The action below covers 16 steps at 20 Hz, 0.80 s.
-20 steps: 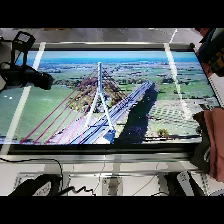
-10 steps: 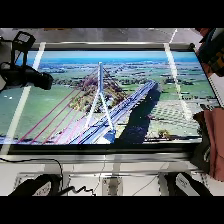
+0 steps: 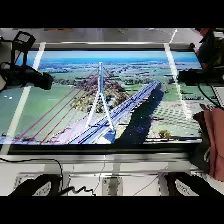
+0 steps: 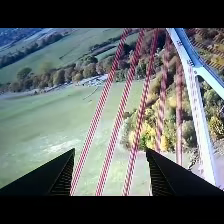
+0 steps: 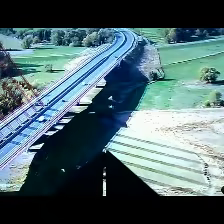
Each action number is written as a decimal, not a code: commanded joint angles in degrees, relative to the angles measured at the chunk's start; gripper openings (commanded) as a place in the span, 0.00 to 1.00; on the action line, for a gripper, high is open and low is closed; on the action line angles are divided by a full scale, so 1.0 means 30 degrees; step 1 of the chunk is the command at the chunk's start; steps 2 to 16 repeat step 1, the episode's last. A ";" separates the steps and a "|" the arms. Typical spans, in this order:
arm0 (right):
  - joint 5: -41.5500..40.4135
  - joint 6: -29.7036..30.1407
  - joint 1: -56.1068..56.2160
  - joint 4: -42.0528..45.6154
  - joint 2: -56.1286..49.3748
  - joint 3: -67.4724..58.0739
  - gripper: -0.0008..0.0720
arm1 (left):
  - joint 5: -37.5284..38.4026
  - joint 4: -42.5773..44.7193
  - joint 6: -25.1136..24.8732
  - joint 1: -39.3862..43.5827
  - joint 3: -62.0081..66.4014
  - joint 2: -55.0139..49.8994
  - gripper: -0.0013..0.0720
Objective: Fold the clothes and pants, and hang the long-sleeved shirts on hangers.
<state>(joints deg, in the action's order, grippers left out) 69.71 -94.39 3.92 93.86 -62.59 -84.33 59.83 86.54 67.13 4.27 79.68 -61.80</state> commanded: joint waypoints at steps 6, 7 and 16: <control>-0.0131 0.0291 0.0612 0.0124 -0.0131 -0.0007 0.04 | -0.0007 0.0000 -0.0007 -0.0015 0.0015 0.0015 0.69; -0.0131 0.0291 0.0612 0.0124 -0.0131 -0.0007 0.04 | -0.0007 0.0000 -0.0007 -0.0015 0.0015 0.0015 0.69; -0.0131 0.0291 0.0612 0.0124 -0.0131 -0.0007 0.04 | -0.0007 0.0000 -0.0007 -0.0015 0.0015 0.0015 0.69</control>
